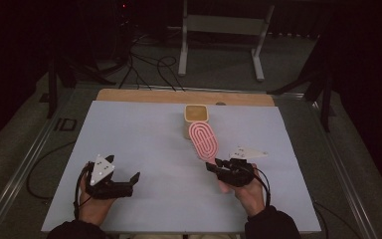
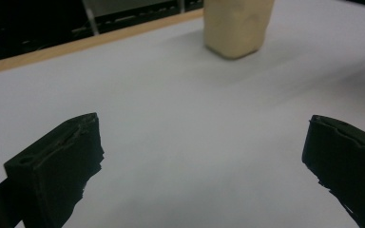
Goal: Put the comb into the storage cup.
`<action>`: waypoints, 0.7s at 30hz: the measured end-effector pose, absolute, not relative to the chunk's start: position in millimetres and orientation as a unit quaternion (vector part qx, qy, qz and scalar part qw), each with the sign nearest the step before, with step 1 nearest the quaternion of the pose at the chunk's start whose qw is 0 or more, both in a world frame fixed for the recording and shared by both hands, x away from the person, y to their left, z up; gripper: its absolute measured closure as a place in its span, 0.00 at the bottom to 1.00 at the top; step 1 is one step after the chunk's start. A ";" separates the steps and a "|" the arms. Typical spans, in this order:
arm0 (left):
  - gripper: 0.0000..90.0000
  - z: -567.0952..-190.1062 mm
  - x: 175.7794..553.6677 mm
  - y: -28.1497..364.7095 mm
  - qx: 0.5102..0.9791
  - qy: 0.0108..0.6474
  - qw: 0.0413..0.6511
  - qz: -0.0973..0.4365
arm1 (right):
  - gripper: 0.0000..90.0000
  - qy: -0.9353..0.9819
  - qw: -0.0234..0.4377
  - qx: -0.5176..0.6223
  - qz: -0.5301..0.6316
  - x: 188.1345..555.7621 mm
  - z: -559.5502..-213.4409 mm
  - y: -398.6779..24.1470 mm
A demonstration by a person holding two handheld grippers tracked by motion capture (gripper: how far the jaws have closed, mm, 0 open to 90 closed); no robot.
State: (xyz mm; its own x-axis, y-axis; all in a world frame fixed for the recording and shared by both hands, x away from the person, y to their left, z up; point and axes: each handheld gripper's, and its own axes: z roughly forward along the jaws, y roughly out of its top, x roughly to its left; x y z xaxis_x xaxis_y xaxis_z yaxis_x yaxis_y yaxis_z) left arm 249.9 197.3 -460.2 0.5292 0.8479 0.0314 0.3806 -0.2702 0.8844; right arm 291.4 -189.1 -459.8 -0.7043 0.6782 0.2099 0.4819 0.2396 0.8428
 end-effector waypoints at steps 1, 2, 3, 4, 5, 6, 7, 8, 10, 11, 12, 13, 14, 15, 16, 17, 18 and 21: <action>0.00 -456.4 251.8 193.7 0.753 0.403 0.450 0.261 | 0.78 0.780 0.100 0.372 0.494 291.2 -459.5 -189.5; 0.00 -452.4 253.4 189.5 0.755 0.398 0.452 0.261 | 0.78 0.779 0.100 0.373 0.495 291.2 -459.4 -189.9; 0.00 -448.2 255.0 184.9 0.756 0.391 0.454 0.263 | 0.78 0.778 0.102 0.374 0.495 291.3 -459.3 -190.1; 0.00 -444.2 256.7 180.4 0.758 0.384 0.456 0.265 | 0.78 0.778 0.102 0.375 0.493 291.3 -459.3 -190.3; 0.00 -440.4 258.5 176.0 0.759 0.379 0.459 0.265 | 0.78 0.778 0.102 0.377 0.493 291.3 -459.3 -190.1; 0.00 -436.8 260.6 172.0 0.760 0.373 0.461 0.265 | 0.78 0.778 0.102 0.378 0.492 291.4 -459.5 -190.0; 0.00 -433.4 262.9 168.2 0.761 0.369 0.464 0.265 | 0.78 0.778 0.101 0.379 0.492 291.4 -459.6 -189.9; 0.00 -430.6 265.2 164.2 0.760 0.366 0.467 0.264 | 0.78 0.777 0.101 0.378 0.492 291.2 -459.7 -189.8; 0.00 -425.3 269.9 156.8 0.762 0.360 0.472 0.260 | 0.78 0.777 0.102 0.378 0.494 290.9 -459.7 -189.6; 0.00 -423.3 271.9 152.8 0.762 0.357 0.474 0.259 | 0.78 0.776 0.102 0.378 0.495 290.7 -459.5 -189.5; 0.00 -421.4 273.8 148.9 0.764 0.354 0.474 0.258 | 0.78 0.775 0.103 0.378 0.495 290.6 -459.4 -189.4; 0.00 -420.0 275.5 144.9 0.765 0.351 0.474 0.256 | 0.78 0.775 0.104 0.377 0.496 290.5 -459.3 -189.5; 0.00 -418.9 277.0 141.2 0.766 0.350 0.474 0.256 | 0.78 0.775 0.106 0.377 0.495 290.3 -459.3 -189.5; 0.00 -418.1 278.5 137.6 0.766 0.349 0.475 0.255 | 0.78 0.776 0.107 0.377 0.495 290.2 -459.5 -189.5; 0.00 -417.6 279.9 134.4 0.767 0.349 0.477 0.251 | 0.78 0.775 0.106 0.378 0.496 289.9 -459.9 -189.2; 0.00 -417.5 281.4 131.3 0.767 0.349 0.479 0.248 | 0.78 0.774 0.107 0.379 0.495 289.7 -460.5 -188.5; 0.00 -417.6 282.9 128.5 0.768 0.348 0.479 0.245 | 0.78 0.774 0.107 0.382 0.493 289.3 -461.5 -187.5; 0.00 -418.1 286.2 121.5 0.767 0.350 0.484 0.235 | 0.78 0.777 0.106 0.381 0.490 288.8 -463.7 -184.7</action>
